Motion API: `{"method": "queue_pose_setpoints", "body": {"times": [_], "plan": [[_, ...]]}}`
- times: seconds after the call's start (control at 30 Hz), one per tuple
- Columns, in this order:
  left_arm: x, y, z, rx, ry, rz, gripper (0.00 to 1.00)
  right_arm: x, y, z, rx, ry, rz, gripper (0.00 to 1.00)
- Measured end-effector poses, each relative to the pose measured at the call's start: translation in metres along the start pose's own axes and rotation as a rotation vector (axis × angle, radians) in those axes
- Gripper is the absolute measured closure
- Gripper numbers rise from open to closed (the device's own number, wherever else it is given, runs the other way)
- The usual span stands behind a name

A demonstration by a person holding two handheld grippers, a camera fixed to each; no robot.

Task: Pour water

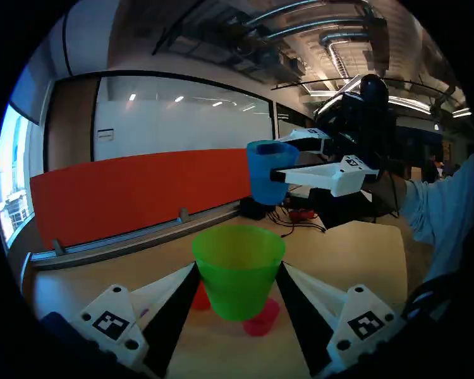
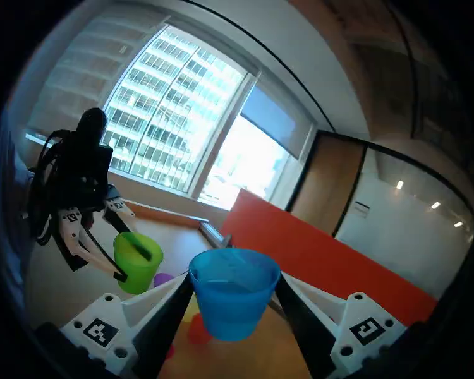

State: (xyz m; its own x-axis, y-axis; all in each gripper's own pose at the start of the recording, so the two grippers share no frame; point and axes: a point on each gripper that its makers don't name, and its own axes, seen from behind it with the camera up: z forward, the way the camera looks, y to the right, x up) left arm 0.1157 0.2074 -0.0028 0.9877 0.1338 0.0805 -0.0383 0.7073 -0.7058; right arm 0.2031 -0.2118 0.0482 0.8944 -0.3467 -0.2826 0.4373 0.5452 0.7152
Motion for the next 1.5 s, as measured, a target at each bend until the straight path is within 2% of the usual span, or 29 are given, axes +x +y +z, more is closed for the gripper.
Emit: {"method": "queue_pose_setpoints", "body": {"times": [0.4, 1.5], "plan": [[-0.001, 0.014, 0.000, -0.025, 0.003, -0.002, 0.17, 0.020, 0.007, 0.004, -0.007, 0.017, -0.122, 0.08], [0.001, 0.033, 0.006, -0.069, 0.013, -0.010, 0.17, 0.059, 0.026, 0.022, -0.033, 0.039, -0.479, 0.09]]}}
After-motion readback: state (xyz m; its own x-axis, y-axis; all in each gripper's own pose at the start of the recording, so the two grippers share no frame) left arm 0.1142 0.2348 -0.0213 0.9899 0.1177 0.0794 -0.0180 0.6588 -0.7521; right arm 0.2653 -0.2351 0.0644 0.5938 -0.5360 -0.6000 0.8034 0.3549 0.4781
